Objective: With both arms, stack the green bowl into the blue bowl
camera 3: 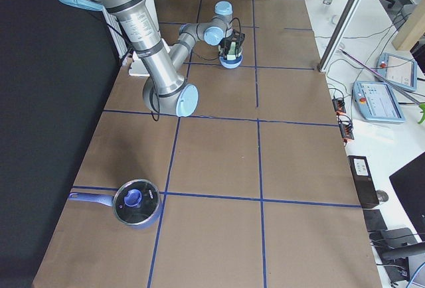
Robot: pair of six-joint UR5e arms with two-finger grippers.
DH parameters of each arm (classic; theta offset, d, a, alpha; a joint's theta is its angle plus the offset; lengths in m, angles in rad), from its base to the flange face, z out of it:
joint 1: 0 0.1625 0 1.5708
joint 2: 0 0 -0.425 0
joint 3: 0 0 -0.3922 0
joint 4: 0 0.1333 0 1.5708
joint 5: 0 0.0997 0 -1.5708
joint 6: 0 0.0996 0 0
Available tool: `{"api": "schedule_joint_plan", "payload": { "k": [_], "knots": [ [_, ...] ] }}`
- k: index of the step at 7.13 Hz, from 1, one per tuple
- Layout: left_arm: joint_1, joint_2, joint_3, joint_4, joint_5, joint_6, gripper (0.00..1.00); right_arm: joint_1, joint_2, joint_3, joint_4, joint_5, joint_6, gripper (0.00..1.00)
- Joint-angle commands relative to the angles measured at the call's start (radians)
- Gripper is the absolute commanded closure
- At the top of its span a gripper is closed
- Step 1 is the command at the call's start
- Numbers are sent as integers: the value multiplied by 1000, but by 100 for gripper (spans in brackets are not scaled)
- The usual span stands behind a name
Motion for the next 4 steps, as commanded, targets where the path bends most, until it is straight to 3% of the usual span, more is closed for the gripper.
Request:
{"api": "schedule_joint_plan", "payload": {
  "k": [1,3,4],
  "knots": [
    [0,2,-1,0,0,0,0,-9,19,-29,2,-35,5,93],
    [0,2,-1,0,0,0,0,-11,19,-38,2,-43,5,88],
    [0,2,0,0,0,0,0,-12,20,-44,4,-42,2,63]
  ]
}}
